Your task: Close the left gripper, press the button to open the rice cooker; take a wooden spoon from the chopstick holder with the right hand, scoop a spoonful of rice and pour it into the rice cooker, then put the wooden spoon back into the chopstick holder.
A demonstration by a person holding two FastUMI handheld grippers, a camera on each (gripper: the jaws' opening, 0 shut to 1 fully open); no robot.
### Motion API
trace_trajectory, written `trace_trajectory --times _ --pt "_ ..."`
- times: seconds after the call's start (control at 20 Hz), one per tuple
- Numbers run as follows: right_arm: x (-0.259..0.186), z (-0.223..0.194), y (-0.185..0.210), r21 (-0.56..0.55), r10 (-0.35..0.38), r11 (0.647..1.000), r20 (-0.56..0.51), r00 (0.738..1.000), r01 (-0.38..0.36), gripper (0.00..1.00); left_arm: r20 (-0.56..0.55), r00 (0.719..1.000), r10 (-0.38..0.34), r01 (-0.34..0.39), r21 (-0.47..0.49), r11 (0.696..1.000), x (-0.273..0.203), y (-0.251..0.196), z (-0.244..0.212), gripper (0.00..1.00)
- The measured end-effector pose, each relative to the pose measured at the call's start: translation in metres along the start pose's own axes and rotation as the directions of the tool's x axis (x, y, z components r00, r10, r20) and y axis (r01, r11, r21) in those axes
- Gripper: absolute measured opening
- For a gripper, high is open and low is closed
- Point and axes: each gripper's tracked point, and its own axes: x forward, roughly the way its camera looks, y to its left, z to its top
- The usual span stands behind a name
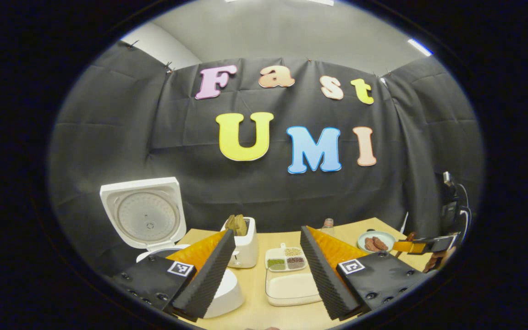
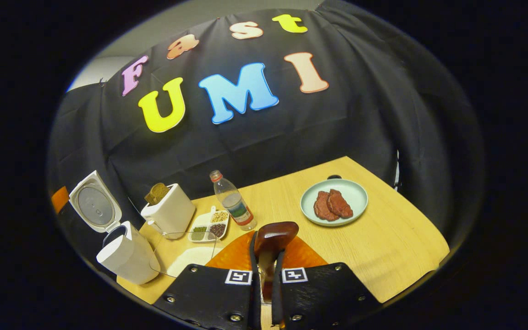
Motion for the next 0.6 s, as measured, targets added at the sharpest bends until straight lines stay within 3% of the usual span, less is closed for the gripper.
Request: trace_trajectory --times 0.3,0.5,0.6 --pt "0.000 0.066 0.089 -0.089 0.157 0.985 0.123 0.980 -0.146 0.09 0.005 1.000 -0.007 0.007 0.009 1.000 -0.001 0.035 -0.009 0.96" --pt "0.024 0.061 0.139 -0.132 0.221 0.970 0.114 0.968 -0.206 0.09 0.014 1.000 0.000 0.000 -0.011 1.000 -0.002 0.059 -0.011 1.00" --pt "0.038 0.045 0.158 -0.140 0.238 0.964 0.091 0.967 -0.224 0.09 0.003 1.000 0.019 -0.019 -0.008 1.000 -0.001 0.073 -0.017 0.96"
